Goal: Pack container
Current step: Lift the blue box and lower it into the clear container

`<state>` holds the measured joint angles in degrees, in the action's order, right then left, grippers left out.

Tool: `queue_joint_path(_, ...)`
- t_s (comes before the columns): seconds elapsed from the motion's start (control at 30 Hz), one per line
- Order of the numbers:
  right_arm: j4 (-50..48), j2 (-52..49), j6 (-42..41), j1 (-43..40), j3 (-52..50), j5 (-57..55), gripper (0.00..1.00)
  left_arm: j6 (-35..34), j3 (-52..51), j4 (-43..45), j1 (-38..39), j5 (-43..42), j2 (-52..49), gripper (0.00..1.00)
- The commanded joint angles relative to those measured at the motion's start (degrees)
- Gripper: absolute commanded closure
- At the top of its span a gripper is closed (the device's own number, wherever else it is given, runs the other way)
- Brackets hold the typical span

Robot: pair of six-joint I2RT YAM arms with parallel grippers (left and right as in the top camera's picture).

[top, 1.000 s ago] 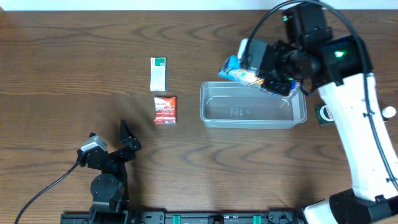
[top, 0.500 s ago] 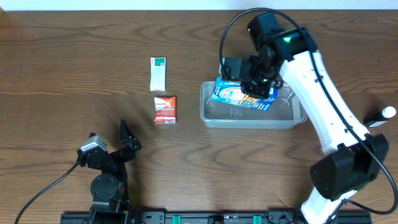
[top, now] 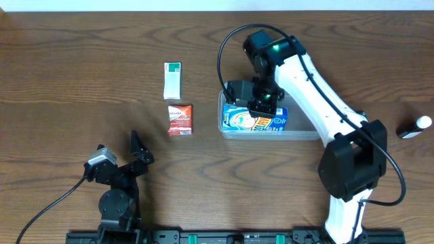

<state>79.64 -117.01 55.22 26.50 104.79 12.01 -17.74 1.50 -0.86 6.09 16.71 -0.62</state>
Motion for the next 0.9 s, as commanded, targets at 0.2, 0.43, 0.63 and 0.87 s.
queue_joint_path(0.2, 0.83, -0.50, 0.96, 1.01, -0.87, 2.45, 0.96, 0.96, -1.27, -1.81, -0.24, 0.52, 0.28, 0.02)
queue_joint_path(0.43, -3.23, -0.50, 0.98, 1.01, -5.27, 2.40, 0.95, 0.96, -1.27, -1.81, -0.24, 0.52, 0.28, 0.02)
queue_joint_path(0.63, -6.47, -0.50, 0.96, 0.98, -8.11, 2.40, 0.86, 0.96, -1.27, -1.81, -0.24, 0.52, 0.28, 0.02)
queue_joint_path(0.87, -7.28, -0.50, 0.98, 0.87, -9.90, 2.40, 0.60, 0.96, -1.27, -1.81, -0.24, 0.52, 0.28, 0.02)
